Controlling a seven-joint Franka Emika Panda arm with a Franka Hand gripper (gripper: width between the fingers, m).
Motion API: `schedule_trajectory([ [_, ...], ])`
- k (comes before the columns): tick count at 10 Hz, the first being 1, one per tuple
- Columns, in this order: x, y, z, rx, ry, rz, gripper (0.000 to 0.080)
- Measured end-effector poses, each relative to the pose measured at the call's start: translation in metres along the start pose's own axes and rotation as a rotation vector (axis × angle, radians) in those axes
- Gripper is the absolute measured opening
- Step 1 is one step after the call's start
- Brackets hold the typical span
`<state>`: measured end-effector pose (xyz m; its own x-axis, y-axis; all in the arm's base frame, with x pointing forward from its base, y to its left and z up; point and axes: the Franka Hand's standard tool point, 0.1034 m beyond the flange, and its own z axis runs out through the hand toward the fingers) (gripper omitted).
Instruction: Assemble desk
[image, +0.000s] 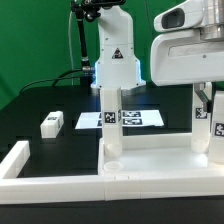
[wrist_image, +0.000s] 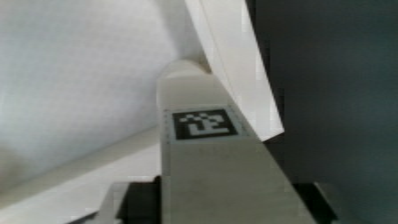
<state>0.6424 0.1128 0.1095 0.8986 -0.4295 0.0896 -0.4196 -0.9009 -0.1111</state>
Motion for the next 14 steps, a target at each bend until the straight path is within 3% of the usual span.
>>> schedule_trajectory([
  [2,0.001,0.002,0.0001,-0.001,0.0,0.13,0.03],
  [5,-0.0004,0.006,-0.0004,-0.035,-0.046,0.674,0.0298],
  [7,0.0005,0.0047,0.0006,-0.016,-0.076,1.059,0.0293],
  [8,0.0021,0.007,0.0018,0.0,-0.101,1.174,0.0293],
  [9,0.0024,0.0078,0.002,0.0,-0.105,1.251,0.0293],
  [10,0.0018,0.0068,0.0021,-0.001,-0.105,1.255,0.0365],
  [11,0.0019,0.007,0.0021,0.0,-0.105,1.242,0.0365],
  [12,0.0017,0.0072,0.002,-0.001,-0.101,1.153,0.0501],
  [13,0.0005,0.0052,0.0018,0.002,-0.1,0.943,0.0501],
  [14,0.0016,0.0009,0.0014,0.021,-0.104,0.747,0.0623],
])
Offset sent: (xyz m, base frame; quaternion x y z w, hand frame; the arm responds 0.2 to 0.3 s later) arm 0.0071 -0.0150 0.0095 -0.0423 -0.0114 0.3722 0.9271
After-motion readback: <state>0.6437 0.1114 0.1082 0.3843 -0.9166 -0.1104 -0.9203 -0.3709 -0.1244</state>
